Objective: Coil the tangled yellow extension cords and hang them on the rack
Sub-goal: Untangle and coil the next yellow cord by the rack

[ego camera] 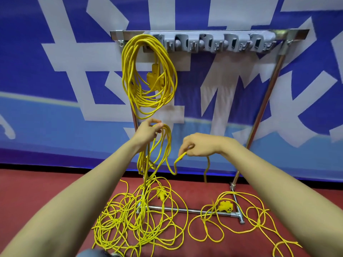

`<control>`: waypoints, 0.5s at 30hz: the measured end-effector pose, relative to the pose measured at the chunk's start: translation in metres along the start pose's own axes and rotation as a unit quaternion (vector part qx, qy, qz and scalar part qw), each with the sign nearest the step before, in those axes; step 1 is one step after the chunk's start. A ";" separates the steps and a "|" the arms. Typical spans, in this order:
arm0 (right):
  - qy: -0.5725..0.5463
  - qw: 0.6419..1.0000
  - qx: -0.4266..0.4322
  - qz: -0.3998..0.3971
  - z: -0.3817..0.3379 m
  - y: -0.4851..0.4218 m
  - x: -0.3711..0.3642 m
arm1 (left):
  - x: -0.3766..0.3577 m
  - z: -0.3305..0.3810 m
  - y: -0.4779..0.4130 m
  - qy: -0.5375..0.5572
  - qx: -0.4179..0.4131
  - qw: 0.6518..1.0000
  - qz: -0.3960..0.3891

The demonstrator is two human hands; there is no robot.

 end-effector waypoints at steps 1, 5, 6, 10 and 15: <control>-0.014 0.999 0.025 0.014 -0.012 -0.005 0.006 | -0.005 0.000 0.003 0.010 0.010 1.000 -0.016; -0.153 0.982 0.004 0.107 -0.025 -0.019 0.031 | -0.024 0.002 0.016 0.052 0.033 0.995 -0.073; -0.191 0.971 -0.013 0.143 -0.022 -0.019 0.038 | -0.027 0.005 0.019 0.067 0.036 0.994 -0.084; -0.222 0.944 -0.050 0.240 -0.006 -0.015 0.051 | -0.033 0.018 0.026 0.099 0.033 0.987 -0.119; -0.171 0.934 -0.081 0.304 0.011 -0.009 0.061 | -0.034 0.031 0.034 0.045 -0.001 0.990 -0.133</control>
Point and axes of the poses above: each hand's wrist, its own y-axis away from the middle knuckle, its own x-axis out of the back of the hand, z = x × y, the point moved 10 cm from there along -y, towards the middle knuckle, and after that the axes turned 14 degrees about z, right-handed, at the moved point
